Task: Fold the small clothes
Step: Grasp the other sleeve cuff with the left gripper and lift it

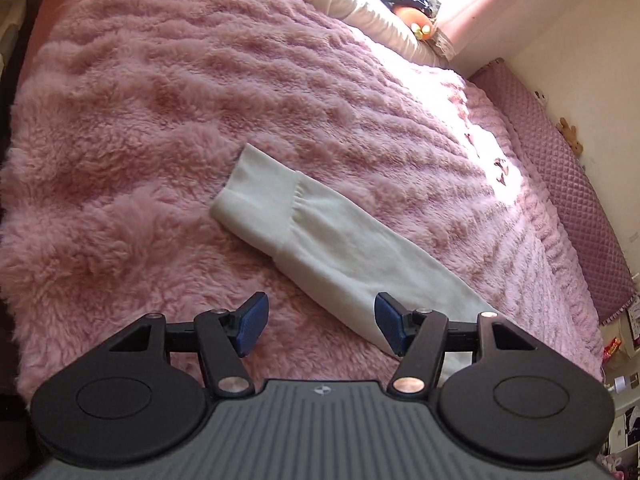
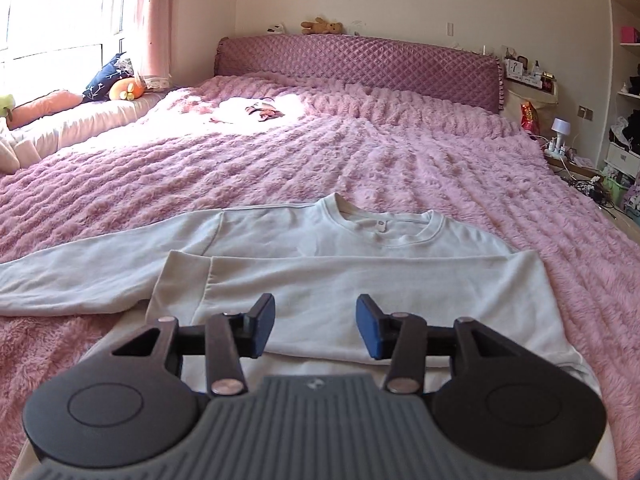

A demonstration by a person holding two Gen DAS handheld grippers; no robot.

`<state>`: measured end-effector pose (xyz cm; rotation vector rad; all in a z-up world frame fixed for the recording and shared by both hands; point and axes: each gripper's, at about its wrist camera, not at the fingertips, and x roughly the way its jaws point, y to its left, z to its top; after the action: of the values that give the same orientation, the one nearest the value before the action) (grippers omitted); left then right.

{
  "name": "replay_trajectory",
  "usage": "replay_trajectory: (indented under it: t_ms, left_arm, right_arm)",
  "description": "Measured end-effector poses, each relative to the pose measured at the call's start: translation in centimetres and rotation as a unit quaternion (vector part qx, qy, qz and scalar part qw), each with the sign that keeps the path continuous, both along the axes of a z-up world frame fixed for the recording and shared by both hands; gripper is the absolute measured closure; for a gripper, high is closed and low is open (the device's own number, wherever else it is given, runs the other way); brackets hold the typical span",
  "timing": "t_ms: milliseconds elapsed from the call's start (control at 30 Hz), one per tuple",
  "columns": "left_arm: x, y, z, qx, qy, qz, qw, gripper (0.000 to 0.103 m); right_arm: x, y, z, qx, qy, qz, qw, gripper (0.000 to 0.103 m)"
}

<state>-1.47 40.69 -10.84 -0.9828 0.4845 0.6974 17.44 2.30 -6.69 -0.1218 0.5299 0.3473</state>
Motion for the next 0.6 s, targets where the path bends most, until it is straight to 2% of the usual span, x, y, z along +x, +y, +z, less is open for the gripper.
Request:
replay_trajectory:
  t_ms: [67, 167, 267, 333, 367, 400, 600]
  left_arm:
    - [-0.8, 1.5, -1.1, -0.012, 0.000, 0.034, 0.9993, 0.036]
    - [-1.2, 3.2, -2.7, -0.034, -0.031, 0.054, 0.9975, 0.041]
    - [-0.9, 4.1, -3.3, -0.026, -0.056, 0.062, 0.9962, 0.047]
    - [-0.4, 4.5, -3.5, -0.025, -0.078, 0.054, 0.9952, 0.061]
    - [-0.2, 4.6, -3.6, -0.025, -0.087, 0.047, 0.9947, 0.083]
    - [0.0, 4.7, -3.5, -0.025, -0.091, 0.045, 0.9945, 0.095]
    - [-0.2, 3.9, -2.2, -0.007, -0.119, 0.050, 0.9917, 0.096]
  right_arm:
    - [-0.5, 2.0, -0.4, -0.010, 0.003, 0.018, 1.000, 0.061]
    - [-1.0, 4.3, -0.9, -0.018, 0.009, 0.036, 0.999, 0.061]
    - [-1.1, 5.5, -1.3, -0.026, 0.013, 0.041, 0.999, 0.061]
    - [-1.1, 6.0, -1.6, -0.033, 0.017, 0.047, 0.998, 0.061]
    - [-1.2, 6.2, -1.8, -0.037, 0.017, 0.049, 0.998, 0.061]
    - [-1.3, 6.3, -1.8, -0.040, 0.018, 0.050, 0.998, 0.061]
    - [-1.1, 6.0, -2.0, -0.041, 0.018, 0.051, 0.998, 0.055]
